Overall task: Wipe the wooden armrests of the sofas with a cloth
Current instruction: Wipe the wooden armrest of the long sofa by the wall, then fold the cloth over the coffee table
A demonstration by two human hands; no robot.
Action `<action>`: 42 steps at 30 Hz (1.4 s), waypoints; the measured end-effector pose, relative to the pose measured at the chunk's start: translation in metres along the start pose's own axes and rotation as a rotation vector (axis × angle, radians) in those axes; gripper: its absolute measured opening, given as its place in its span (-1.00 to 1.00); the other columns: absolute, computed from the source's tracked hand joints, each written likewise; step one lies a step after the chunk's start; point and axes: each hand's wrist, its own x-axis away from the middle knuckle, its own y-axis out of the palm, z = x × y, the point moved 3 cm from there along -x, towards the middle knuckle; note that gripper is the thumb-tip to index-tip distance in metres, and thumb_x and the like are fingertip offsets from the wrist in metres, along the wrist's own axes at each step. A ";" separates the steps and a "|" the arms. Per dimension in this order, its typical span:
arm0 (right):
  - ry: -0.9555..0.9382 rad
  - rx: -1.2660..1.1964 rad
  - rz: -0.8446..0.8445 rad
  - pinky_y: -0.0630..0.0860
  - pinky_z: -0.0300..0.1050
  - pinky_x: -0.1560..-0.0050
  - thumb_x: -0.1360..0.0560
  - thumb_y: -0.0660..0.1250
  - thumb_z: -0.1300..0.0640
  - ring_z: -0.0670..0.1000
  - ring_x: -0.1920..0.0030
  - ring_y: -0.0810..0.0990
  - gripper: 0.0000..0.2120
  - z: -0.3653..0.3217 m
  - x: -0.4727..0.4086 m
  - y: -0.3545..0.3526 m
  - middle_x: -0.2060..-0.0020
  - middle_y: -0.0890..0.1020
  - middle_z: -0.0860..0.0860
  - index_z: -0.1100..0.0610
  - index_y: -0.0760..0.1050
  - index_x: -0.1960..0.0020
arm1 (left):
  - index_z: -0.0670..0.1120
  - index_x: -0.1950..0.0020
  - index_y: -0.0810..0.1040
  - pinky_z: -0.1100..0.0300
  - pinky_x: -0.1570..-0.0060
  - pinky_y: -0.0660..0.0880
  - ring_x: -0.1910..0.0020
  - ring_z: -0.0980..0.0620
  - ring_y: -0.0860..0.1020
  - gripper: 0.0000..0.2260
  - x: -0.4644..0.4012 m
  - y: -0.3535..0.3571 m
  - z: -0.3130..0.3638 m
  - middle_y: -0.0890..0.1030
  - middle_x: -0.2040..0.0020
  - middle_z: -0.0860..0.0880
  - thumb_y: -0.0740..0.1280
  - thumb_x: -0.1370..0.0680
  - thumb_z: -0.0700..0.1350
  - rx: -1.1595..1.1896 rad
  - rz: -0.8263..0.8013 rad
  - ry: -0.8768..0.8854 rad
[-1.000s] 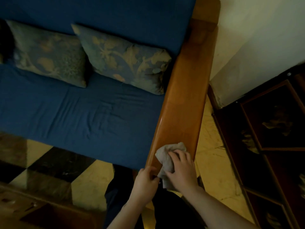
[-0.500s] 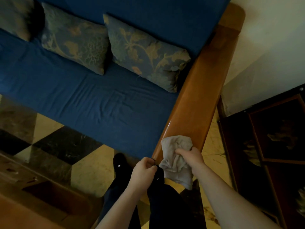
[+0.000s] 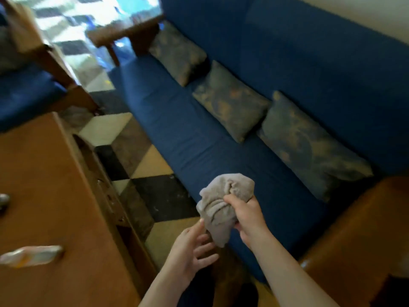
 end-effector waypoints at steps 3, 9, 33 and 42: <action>-0.104 0.045 -0.146 0.70 0.22 -0.15 -0.53 0.48 0.26 0.12 -0.07 0.76 -0.66 -0.045 0.015 0.100 -0.08 0.76 0.10 0.00 0.58 -0.25 | -0.11 -0.24 0.59 -0.27 -0.13 0.61 -0.15 -0.30 0.66 -0.42 0.036 -0.039 0.078 0.67 -0.19 -0.26 0.60 -0.32 0.12 0.220 -0.062 0.124; -0.266 0.205 -0.533 0.71 0.17 -0.13 -0.48 0.55 0.23 0.09 -0.10 0.77 -0.62 -0.095 0.060 0.283 -0.08 0.77 0.07 0.02 0.62 -0.26 | -0.02 -0.37 0.58 -0.26 -0.30 0.52 -0.24 -0.26 0.64 -0.42 0.098 -0.125 0.208 0.68 -0.25 -0.20 0.55 -0.42 0.18 0.375 -0.156 0.539; 0.079 0.698 -0.957 0.74 0.15 0.02 -0.50 0.54 -0.05 0.15 -0.14 0.72 -0.60 -0.197 -0.165 0.767 -0.13 0.73 0.14 0.05 0.58 -0.27 | -0.16 -0.28 0.61 -0.14 -0.07 0.62 -0.11 -0.32 0.66 -0.44 -0.009 -0.362 0.619 0.64 -0.21 -0.38 0.59 -0.28 -0.25 0.831 0.167 0.967; 0.193 1.061 -0.966 0.72 0.13 -0.06 -0.51 0.54 0.02 0.14 -0.06 0.74 -0.65 -0.145 -0.253 0.973 -0.04 0.76 0.17 0.16 0.63 -0.21 | -0.18 -0.27 0.61 -0.06 0.16 0.64 0.09 -0.25 0.70 -0.52 -0.058 -0.486 0.726 0.68 -0.05 -0.32 0.48 -0.35 -0.31 1.072 0.285 0.876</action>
